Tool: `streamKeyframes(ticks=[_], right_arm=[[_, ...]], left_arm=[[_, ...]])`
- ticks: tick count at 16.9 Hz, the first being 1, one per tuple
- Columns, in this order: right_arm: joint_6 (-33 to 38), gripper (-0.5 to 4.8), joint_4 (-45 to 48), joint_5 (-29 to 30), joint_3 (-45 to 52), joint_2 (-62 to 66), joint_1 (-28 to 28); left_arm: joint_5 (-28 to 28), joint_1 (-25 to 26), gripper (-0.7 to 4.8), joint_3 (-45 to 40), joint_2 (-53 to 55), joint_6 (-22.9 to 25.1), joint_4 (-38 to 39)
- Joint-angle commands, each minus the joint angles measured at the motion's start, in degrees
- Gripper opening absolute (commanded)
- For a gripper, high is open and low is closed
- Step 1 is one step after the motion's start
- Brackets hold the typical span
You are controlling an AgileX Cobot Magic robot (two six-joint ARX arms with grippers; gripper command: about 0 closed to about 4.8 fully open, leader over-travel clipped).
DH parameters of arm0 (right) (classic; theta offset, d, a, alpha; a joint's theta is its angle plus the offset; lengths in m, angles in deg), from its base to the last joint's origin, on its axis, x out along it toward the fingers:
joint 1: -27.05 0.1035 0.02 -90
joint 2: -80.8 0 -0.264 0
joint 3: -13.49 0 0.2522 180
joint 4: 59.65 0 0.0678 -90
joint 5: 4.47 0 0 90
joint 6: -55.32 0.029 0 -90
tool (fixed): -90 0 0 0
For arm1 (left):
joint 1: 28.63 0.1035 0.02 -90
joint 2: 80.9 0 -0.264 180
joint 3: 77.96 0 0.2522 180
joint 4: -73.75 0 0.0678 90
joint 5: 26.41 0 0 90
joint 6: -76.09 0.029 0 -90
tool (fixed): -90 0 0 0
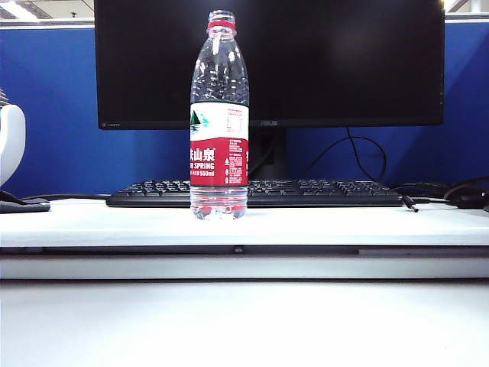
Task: Unscrew the cap from the plastic bottle on the table.
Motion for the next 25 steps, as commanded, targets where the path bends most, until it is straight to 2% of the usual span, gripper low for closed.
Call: streamKeyframes(ticks=[1,3,5,7,9,10,11,14,17,19,22,25], right_arm=[[0.0,-0.07,-0.8,0.3,-0.2,-2.9,0.1],[-0.2,-0.08,-5.1,-2.0,0.0,-5.5,0.1],[-2.4,-0.08,-7.3,-4.5,1.9,-10.0,0.1],[-1.2,-0.07,-3.6,-5.1,8.5,-17.4,0.1],[3.9,-0.07,-1.2,-5.0,14.4,-24.9,0.1],[7.9,-0.07,-0.5,-5.0,18.4,-32.3,0.2],[9.4,-0.07,-0.5,-6.0,20.7,-38.3,0.1],[9.9,-0.07,0.2,-11.6,24.3,-49.3,0.1],[10.8,-0.07,-2.1,-9.0,24.2,-47.8,0.1],[11.0,-0.07,-6.1,-7.6,24.2,-48.2,0.1],[11.0,-0.07,-12.9,-7.8,24.3,-48.2,0.1],[11.0,-0.07,-15.8,-7.8,24.3,-48.2,0.1]], left_arm=[[16.7,0.0,-0.04,0.1,-13.6,4.7,21.0],[18.8,0.0,-0.04,0.1,-24.8,9.9,35.2],[19.1,0.0,-0.04,0.1,-34.0,5.6,44.7],[18.4,0.0,-0.04,-0.2,-40.3,0.3,50.3],[12.7,0.0,-0.04,-0.1,-40.0,-0.4,54.3],[8.0,0.1,-0.04,-1.4,-40.0,-0.4,54.3],[6.3,0.0,-0.04,-2.6,-40.0,-0.5,54.4],[5.1,0.0,-0.04,-8.6,-40.0,-1.6,51.2],[3.1,0.0,-0.04,-16.0,-39.7,-6.8,48.1],[3.8,0.0,-0.03,-16.9,-39.8,-7.8,51.3],[3.8,0.0,-0.03,-16.9,-39.8,-14.0,56.3],[4.0,0.0,-0.03,-16.8,-39.9,-13.9,56.3]])
